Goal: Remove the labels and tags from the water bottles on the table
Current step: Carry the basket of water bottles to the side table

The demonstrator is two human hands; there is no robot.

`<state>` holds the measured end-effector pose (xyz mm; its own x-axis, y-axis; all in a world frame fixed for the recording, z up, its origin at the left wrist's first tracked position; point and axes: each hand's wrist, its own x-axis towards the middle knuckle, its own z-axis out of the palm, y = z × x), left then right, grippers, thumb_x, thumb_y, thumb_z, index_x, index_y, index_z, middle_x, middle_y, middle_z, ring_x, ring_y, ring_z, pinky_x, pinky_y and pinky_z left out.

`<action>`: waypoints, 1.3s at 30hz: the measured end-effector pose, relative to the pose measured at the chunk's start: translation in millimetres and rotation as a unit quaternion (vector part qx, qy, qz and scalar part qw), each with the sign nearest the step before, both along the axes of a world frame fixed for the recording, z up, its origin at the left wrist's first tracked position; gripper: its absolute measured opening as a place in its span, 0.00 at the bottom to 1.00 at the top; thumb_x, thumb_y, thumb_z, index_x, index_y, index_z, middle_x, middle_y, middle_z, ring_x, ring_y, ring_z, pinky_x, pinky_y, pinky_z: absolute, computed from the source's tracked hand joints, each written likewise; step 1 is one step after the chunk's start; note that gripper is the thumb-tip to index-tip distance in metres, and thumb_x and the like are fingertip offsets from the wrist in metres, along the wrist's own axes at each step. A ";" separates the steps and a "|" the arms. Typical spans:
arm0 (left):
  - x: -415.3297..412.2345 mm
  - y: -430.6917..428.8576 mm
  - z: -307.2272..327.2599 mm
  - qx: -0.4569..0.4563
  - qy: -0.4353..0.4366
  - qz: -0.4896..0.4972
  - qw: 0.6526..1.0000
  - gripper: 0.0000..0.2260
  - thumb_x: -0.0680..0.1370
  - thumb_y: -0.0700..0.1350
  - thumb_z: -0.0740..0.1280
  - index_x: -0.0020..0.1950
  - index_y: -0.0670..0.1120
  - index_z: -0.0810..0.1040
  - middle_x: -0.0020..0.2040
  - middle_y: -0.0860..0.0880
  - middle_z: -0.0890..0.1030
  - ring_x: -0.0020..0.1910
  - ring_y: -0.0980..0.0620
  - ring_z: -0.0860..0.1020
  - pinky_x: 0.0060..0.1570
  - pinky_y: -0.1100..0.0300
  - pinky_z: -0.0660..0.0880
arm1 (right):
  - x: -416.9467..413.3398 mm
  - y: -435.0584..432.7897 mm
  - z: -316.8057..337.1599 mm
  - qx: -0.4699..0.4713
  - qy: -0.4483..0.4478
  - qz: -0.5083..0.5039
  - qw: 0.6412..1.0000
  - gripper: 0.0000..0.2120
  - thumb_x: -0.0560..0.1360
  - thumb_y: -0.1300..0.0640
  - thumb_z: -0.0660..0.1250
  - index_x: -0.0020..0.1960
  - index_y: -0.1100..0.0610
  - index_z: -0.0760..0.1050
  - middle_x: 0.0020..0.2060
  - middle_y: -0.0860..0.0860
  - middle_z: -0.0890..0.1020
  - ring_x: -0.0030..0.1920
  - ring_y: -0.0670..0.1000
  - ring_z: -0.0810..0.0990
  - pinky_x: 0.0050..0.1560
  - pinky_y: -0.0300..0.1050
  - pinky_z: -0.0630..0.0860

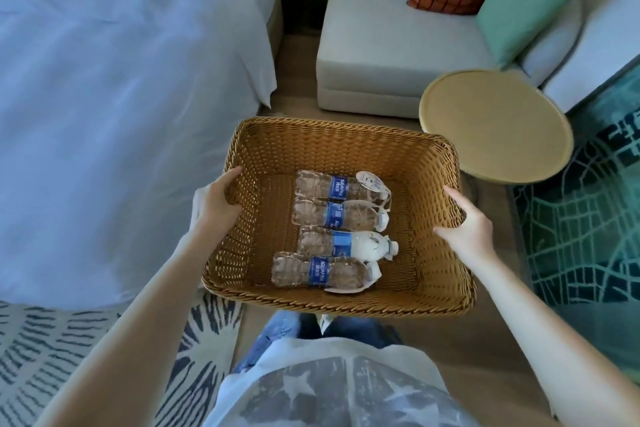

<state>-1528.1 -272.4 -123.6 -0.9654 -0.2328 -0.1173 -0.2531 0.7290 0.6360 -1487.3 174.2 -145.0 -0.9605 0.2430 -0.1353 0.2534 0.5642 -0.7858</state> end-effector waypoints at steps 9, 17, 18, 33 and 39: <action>-142.3 10.8 5.0 0.009 0.001 -0.002 1.000 0.34 0.70 0.35 0.73 0.73 0.56 0.73 0.66 0.47 0.80 0.62 0.46 0.79 0.64 0.53 0.73 | -134.6 9.9 10.5 -0.001 -0.001 -0.011 1.000 0.40 0.70 0.71 0.76 0.74 0.43 0.70 0.74 0.50 0.72 0.40 0.55 0.83 0.53 0.50 0.81; -275.2 -2.5 -30.9 0.019 -0.033 -0.010 0.999 0.33 0.71 0.38 0.73 0.73 0.60 0.72 0.67 0.47 0.80 0.62 0.45 0.79 0.63 0.51 0.74 | -252.5 -5.2 -19.4 -0.019 -0.016 -0.019 1.000 0.38 0.71 0.70 0.75 0.75 0.46 0.69 0.74 0.48 0.71 0.55 0.41 0.76 0.59 0.45 0.73; -292.2 -4.4 -36.5 0.021 -0.039 -0.012 0.999 0.33 0.72 0.38 0.73 0.73 0.60 0.71 0.67 0.47 0.79 0.62 0.45 0.79 0.63 0.51 0.74 | -266.0 -7.7 -25.8 -0.022 -0.019 -0.024 0.999 0.38 0.71 0.70 0.75 0.75 0.46 0.69 0.75 0.48 0.71 0.58 0.42 0.76 0.62 0.47 0.72; -473.9 -3.4 -205.6 0.028 -0.080 -0.005 0.996 0.32 0.75 0.37 0.71 0.74 0.59 0.70 0.68 0.48 0.79 0.62 0.45 0.79 0.63 0.49 0.75 | -443.7 -13.7 -209.8 0.000 -0.043 -0.038 0.998 0.38 0.71 0.71 0.75 0.75 0.48 0.70 0.74 0.49 0.72 0.61 0.20 0.66 0.57 0.16 0.62; -512.2 6.7 -332.3 0.008 -0.066 -0.010 0.998 0.34 0.72 0.35 0.71 0.74 0.58 0.70 0.66 0.45 0.80 0.61 0.44 0.80 0.63 0.49 0.76 | -484.2 -5.8 -335.1 -0.003 -0.039 -0.050 0.998 0.37 0.71 0.70 0.76 0.75 0.46 0.71 0.73 0.47 0.73 0.69 0.37 0.66 0.61 0.19 0.59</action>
